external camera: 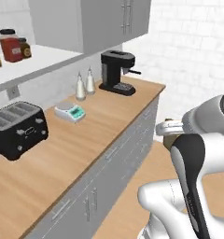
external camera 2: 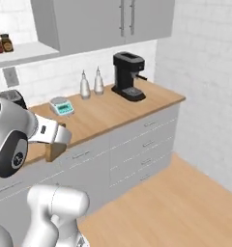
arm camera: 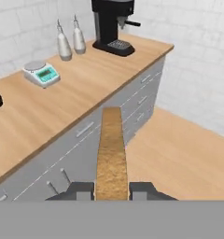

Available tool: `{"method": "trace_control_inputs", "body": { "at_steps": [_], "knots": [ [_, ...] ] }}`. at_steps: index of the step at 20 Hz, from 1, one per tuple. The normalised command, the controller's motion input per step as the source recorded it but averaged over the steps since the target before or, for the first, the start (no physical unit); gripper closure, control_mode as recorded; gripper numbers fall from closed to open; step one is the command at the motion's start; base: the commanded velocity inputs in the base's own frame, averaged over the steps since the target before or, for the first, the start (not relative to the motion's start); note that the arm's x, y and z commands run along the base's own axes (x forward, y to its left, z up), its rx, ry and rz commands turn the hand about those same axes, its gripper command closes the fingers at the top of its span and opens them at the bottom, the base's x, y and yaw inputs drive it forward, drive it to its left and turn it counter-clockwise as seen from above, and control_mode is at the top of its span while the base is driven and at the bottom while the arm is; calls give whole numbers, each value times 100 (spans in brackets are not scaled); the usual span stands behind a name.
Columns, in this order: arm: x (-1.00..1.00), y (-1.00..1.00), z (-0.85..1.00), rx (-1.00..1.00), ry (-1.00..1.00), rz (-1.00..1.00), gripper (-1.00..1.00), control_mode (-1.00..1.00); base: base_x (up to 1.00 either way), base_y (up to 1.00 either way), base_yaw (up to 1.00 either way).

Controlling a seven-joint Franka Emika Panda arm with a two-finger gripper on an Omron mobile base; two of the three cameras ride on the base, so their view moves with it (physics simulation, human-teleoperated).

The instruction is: Start the toaster. Once the lever pops up, take the bread to the plate on the dining counter.

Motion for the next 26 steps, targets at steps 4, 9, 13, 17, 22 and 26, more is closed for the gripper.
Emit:
{"method": "trace_control_inputs", "body": {
  "at_steps": [4,9,13,17,22,26],
  "knots": [
    [0,0,0,0,0,0,100,100,0,0,-100],
    [0,0,0,0,0,0,100,100,0,-4,-99],
    [0,0,0,0,0,0,100,100,0,-40,-91],
    [0,0,0,0,0,0,100,100,1,-72,-83],
    [0,0,0,0,0,0,100,100,0,-58,-83],
    [0,0,0,0,0,0,100,100,7,5,-64]
  ]
}}
